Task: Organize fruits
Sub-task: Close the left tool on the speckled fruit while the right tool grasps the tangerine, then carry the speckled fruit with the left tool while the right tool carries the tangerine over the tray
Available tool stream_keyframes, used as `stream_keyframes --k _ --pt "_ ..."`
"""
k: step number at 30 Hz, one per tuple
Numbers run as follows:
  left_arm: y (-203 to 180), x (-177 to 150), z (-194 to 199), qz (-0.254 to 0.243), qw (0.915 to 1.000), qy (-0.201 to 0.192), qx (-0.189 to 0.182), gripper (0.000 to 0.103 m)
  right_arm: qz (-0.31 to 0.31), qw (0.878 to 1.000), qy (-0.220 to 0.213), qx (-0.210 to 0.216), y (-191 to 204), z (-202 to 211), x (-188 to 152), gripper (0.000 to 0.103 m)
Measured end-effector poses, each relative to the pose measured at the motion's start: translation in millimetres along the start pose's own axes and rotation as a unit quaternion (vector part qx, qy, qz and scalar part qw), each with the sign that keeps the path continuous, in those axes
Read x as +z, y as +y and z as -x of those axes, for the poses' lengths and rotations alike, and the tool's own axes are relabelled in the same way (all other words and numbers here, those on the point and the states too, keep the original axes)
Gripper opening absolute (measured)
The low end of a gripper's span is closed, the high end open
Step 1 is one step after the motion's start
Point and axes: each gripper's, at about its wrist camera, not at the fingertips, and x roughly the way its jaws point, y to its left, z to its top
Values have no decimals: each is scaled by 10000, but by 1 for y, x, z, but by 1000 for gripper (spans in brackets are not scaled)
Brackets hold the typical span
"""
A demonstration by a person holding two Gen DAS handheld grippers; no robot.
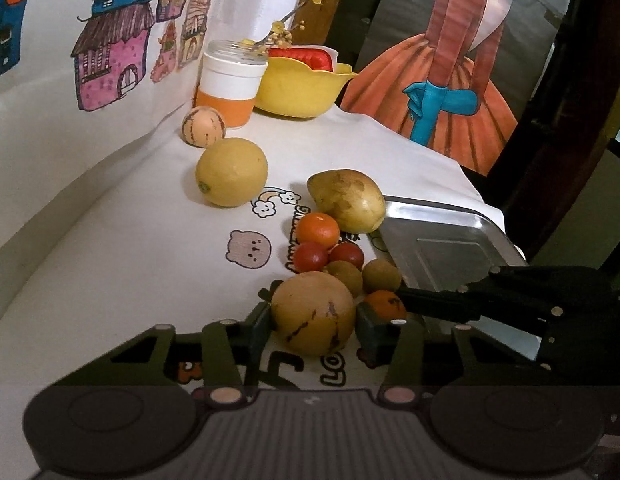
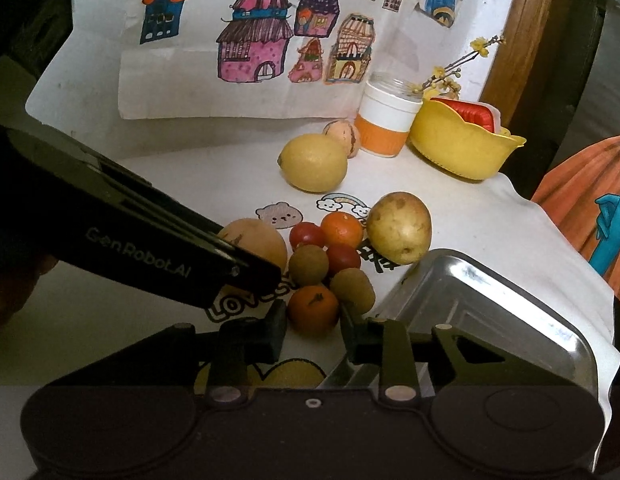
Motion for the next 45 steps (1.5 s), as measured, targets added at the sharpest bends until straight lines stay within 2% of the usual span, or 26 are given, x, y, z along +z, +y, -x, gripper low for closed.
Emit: stream_keyframes --k 10,16,21,25,30,45 --pt "-14 0 12 -105 9998 -150 55 48 -280 9992 -285 -48 -9 27 -6 30" --pt "-32 9 10 -141 9995 -273 -110 48 -503 9967 -467 -426 -29 46 -13 30" --pt "-55 18 -3 -265 9988 -395 -147 48 -702 9938 -420 -753 -55 51 -22 30" --pt "-74 23 -16 -389 9980 -465 -190 48 -805 9886 -400 -1211 -71 53 -32 30" --pt "-90 29 -30 -486 9975 -460 -247 48 -957 9835 -392 -1487 -87 55 -45 30" --pt "-106 37 -67 -437 9973 -582 -106 48 -2010 9652 -591 -1564 -126 44 -48 30"
